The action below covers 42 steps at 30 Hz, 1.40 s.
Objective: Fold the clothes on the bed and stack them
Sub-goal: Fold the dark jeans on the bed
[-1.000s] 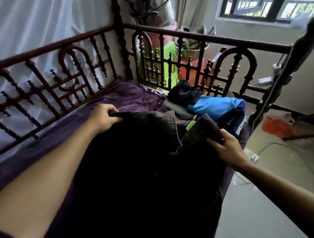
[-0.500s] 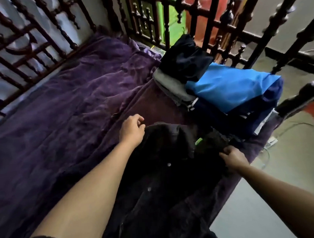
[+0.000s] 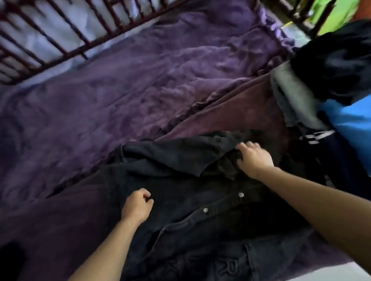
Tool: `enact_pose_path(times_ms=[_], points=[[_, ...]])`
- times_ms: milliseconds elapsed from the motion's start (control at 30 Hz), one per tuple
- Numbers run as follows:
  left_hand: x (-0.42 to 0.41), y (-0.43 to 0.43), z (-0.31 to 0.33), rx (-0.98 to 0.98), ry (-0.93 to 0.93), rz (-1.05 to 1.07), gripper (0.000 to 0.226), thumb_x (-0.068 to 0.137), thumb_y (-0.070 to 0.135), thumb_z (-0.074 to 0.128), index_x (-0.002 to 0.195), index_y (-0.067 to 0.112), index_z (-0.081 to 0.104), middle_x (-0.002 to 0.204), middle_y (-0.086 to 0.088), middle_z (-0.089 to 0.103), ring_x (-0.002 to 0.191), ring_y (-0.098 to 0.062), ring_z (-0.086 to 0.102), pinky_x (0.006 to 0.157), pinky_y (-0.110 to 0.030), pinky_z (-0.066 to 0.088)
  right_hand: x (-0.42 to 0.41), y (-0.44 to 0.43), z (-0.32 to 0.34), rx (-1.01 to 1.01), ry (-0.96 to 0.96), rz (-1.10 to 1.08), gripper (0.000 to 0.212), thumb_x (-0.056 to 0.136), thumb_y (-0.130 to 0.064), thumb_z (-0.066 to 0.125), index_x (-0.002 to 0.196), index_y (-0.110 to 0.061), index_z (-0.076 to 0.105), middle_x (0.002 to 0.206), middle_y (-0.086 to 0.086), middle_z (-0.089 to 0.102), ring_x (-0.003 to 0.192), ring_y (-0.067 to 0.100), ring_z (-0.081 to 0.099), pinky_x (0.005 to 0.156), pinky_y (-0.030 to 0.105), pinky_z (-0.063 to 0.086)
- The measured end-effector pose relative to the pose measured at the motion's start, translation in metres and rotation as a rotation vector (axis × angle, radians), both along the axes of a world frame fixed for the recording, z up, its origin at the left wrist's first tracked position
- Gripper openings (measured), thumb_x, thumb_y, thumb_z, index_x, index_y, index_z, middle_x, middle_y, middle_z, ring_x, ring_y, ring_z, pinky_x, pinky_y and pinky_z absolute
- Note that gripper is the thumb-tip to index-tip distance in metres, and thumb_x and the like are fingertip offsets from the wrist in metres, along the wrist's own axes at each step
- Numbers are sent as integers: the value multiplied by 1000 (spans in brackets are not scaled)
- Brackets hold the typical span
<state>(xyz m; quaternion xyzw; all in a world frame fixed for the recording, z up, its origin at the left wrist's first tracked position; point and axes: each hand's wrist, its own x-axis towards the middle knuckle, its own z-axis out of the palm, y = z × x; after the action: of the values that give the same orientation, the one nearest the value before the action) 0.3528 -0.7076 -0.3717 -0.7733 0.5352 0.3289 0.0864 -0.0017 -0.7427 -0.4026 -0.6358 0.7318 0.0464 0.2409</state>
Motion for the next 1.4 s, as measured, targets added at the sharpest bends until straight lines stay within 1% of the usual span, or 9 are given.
enact_pose_path(times_ms=[200, 333, 533, 667, 867, 1000, 1133, 1300, 1400], points=[[76, 28, -53, 60, -91, 149, 26, 91, 24, 61, 116, 19, 60, 122, -7, 53, 104, -24, 58, 85, -34, 50, 84, -87, -49, -10, -51, 119, 73, 88, -48, 60, 146, -17, 29, 156, 8, 22, 145, 27, 17, 109, 49, 28], [103, 18, -77, 19, -93, 268, 37, 92, 25, 60, 127, 17, 52, 128, -10, 45, 108, -29, 54, 83, -35, 46, 104, -100, -82, 192, 54, 30, 53, 89, -47, 59, 130, -14, 49, 129, 15, 55, 116, 35, 53, 89, 40, 42], [136, -41, -82, -97, -66, 382, 52, 91, 33, 61, 137, 17, 42, 138, -11, 42, 118, -34, 49, 89, -44, 46, 76, -158, -28, -338, -78, -305, 34, 93, -37, 51, 118, -16, 63, 116, 21, 63, 107, 42, 58, 89, 44, 47], [140, -92, -97, -138, 103, 503, 71, 85, 39, 69, 144, 17, 36, 141, -10, 47, 124, -32, 48, 100, -44, 43, 27, -213, -7, -332, -33, -527, 39, 92, -31, 46, 124, -12, 57, 126, 22, 58, 116, 42, 53, 99, 46, 41], [109, -130, -141, -78, 243, 738, 74, 78, 35, 78, 139, 11, 43, 130, -13, 57, 110, -29, 59, 97, -45, 48, 49, -154, -50, -495, 90, 113, 52, 84, -36, 54, 133, -23, 45, 141, 15, 42, 124, 39, 40, 94, 53, 38], [97, -148, -144, -196, -24, 594, 69, 79, 41, 74, 135, 14, 44, 138, -14, 45, 127, -35, 43, 101, -46, 40, 65, -116, -102, -132, 151, 314, 71, 86, -48, 60, 148, -31, 29, 159, 10, 14, 145, 34, 15, 104, 58, 31], [115, -184, -138, -478, -35, 451, 26, 83, 30, 68, 83, 5, 65, 95, -21, 66, 93, -35, 61, 78, -37, 44, 50, -128, -125, 71, 217, 184, 83, 87, -56, 56, 152, -34, 9, 162, 6, -1, 148, 28, 2, 108, 56, 28], [145, -258, -138, -648, 3, 493, 27, 84, 35, 64, 77, 9, 60, 78, -6, 57, 73, -17, 53, 72, -32, 45, 49, -137, -144, 143, 286, 204, 81, 90, -61, 44, 152, -36, -2, 161, 3, -9, 148, 25, -5, 108, 56, 24], [138, -248, -162, -503, 106, 502, 37, 83, 38, 65, 111, 14, 65, 110, -6, 67, 101, -21, 63, 93, -32, 49, 51, -141, -152, 211, 353, 195, 81, 92, -60, 41, 151, -36, -8, 161, 2, -15, 148, 25, -10, 110, 57, 22]])
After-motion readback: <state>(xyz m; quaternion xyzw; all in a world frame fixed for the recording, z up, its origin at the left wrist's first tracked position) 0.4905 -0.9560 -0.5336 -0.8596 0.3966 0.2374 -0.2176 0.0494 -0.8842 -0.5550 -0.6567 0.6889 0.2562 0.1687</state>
